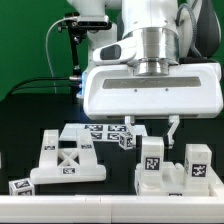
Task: Assemble chair
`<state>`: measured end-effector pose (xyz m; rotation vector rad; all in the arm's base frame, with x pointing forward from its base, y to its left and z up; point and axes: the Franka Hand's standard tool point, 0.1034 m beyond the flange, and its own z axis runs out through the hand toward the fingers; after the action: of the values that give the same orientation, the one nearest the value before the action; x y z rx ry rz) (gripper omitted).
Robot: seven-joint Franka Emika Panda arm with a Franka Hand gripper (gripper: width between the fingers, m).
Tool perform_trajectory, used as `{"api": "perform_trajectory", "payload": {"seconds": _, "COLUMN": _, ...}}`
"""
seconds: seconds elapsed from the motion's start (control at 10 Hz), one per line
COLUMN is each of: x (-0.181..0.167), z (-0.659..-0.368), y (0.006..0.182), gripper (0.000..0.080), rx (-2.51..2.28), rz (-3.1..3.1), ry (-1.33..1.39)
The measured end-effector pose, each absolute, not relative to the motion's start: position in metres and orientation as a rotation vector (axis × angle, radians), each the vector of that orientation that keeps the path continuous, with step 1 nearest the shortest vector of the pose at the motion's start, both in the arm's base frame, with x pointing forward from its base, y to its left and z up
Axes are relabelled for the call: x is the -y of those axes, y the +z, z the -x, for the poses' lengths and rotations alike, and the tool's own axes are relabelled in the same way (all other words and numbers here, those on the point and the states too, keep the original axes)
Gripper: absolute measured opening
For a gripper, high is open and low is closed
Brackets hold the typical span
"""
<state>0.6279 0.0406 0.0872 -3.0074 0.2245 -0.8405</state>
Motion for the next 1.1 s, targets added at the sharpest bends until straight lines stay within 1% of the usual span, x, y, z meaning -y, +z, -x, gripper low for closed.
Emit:
{"api": "perform_trajectory", "payload": {"seconds": 0.1, "x": -0.041, "z": -0.628, "y": 0.087, "gripper": 0.0443, "rx": -0.225, "rz": 3.008, "ry": -0.84}}
{"api": "perform_trajectory", "payload": {"seconds": 0.2, "x": -0.043, "z": -0.627, "y": 0.086, "gripper": 0.0443, "rx": -0.231, "rz": 3.015, "ry": -0.776}}
{"api": "perform_trajectory", "payload": {"seconds": 0.3, "x": -0.045, "z": -0.633, "y": 0.092, "gripper": 0.0594, "rx": -0.234, "rz": 3.014, "ry": -0.729}}
{"api": "perform_trajectory", "payload": {"seconds": 0.4, "x": -0.043, "z": -0.637, "y": 0.092, "gripper": 0.0594, "rx": -0.243, "rz": 3.021, "ry": -0.66}}
{"api": "perform_trajectory", "payload": {"seconds": 0.5, "x": -0.043, "z": -0.636, "y": 0.09, "gripper": 0.064, "rx": -0.251, "rz": 3.035, "ry": -0.478}}
{"api": "perform_trajectory", "payload": {"seconds": 0.6, "x": -0.044, "z": -0.641, "y": 0.092, "gripper": 0.0647, "rx": -0.25, "rz": 3.037, "ry": -0.41}}
{"api": "perform_trajectory", "payload": {"seconds": 0.8, "x": -0.037, "z": -0.638, "y": 0.088, "gripper": 0.0649, "rx": -0.252, "rz": 3.042, "ry": -0.175}}
{"api": "perform_trajectory", "payload": {"seconds": 1.0, "x": -0.037, "z": -0.631, "y": 0.084, "gripper": 0.0649, "rx": -0.253, "rz": 3.035, "ry": -0.04}}
{"api": "perform_trajectory", "payload": {"seconds": 1.1, "x": -0.037, "z": -0.634, "y": 0.084, "gripper": 0.0649, "rx": -0.268, "rz": 3.034, "ry": -0.062}}
